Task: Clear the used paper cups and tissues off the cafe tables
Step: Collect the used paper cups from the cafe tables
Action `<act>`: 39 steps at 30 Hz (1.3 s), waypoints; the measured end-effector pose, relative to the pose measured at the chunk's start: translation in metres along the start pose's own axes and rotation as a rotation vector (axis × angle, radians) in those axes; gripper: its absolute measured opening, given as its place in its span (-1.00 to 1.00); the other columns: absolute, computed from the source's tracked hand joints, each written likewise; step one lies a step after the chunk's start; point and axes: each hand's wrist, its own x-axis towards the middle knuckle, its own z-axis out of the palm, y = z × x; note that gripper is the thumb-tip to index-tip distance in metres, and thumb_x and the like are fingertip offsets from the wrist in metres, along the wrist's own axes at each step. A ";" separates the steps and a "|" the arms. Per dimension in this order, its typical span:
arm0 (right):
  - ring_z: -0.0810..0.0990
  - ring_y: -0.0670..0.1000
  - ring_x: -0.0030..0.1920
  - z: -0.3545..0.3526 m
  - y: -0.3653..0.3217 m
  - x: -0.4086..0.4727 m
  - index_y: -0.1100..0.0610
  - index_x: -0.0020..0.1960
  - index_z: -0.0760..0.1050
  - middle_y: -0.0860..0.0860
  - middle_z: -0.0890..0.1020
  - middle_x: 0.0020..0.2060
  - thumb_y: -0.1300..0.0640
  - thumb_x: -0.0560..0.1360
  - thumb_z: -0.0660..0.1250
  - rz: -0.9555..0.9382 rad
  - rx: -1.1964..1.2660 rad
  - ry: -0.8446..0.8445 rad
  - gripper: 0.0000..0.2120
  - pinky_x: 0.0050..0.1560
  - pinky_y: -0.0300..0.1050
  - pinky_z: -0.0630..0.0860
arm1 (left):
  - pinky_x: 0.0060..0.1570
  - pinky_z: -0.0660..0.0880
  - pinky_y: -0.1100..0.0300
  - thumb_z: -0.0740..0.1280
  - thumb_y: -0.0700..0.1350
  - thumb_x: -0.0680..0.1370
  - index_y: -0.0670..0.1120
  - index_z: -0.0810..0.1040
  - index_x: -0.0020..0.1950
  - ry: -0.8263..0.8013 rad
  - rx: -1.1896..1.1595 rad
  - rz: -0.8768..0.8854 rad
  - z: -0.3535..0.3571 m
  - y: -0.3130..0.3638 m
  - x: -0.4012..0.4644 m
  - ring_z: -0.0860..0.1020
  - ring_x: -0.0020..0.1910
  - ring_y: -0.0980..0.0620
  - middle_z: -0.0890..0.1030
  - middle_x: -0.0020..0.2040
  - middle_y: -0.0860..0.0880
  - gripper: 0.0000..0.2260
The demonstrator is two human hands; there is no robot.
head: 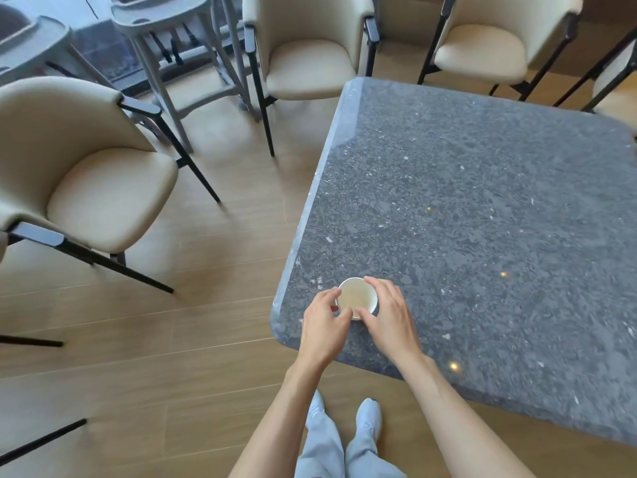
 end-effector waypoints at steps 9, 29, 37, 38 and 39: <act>0.44 0.07 0.39 -0.019 -0.017 0.010 0.18 0.50 0.35 0.06 0.48 0.38 0.12 0.53 0.45 0.030 0.031 0.018 -0.41 0.40 -0.02 0.37 | 0.24 0.43 0.25 0.34 -0.13 0.59 -0.08 0.50 0.44 0.047 -0.110 0.016 -0.036 0.010 0.001 0.58 0.23 0.06 0.57 0.37 -0.01 -0.60; 0.65 -0.02 0.19 -0.119 -0.171 -0.042 0.16 0.33 0.53 -0.04 0.69 0.14 0.11 0.50 0.40 -0.259 0.869 -0.294 -0.60 0.26 -0.05 0.57 | 0.17 0.59 0.04 0.32 -0.13 0.59 -0.14 0.66 0.18 0.936 -0.853 0.177 -0.110 0.057 -0.185 0.66 0.10 -0.03 0.69 0.12 -0.08 -0.78; 0.64 0.09 0.24 -0.079 -0.209 -0.138 0.21 0.33 0.53 0.05 0.68 0.15 0.06 0.42 0.36 -0.375 0.865 -0.669 -0.50 0.30 0.10 0.55 | 0.21 0.58 -0.03 0.27 -0.12 0.59 -0.13 0.66 0.14 1.322 -0.938 0.144 -0.095 0.005 -0.324 0.64 0.13 -0.02 0.68 0.16 -0.09 -0.78; 0.64 0.09 0.23 -0.073 -0.214 -0.154 0.19 0.32 0.54 0.05 0.68 0.14 0.06 0.42 0.36 -0.399 0.845 -0.712 -0.51 0.30 0.11 0.55 | 0.21 0.58 -0.03 0.28 -0.10 0.56 -0.12 0.66 0.12 1.371 -0.945 0.136 -0.091 -0.002 -0.342 0.64 0.12 0.00 0.69 0.14 -0.08 -0.77; 0.64 0.08 0.23 -0.068 -0.218 -0.170 0.17 0.30 0.55 0.04 0.69 0.14 0.05 0.42 0.36 -0.423 0.826 -0.755 -0.53 0.31 0.12 0.54 | 0.20 0.58 -0.03 0.28 -0.09 0.55 -0.13 0.66 0.12 1.417 -0.951 0.131 -0.088 -0.008 -0.360 0.64 0.10 0.00 0.69 0.13 -0.08 -0.76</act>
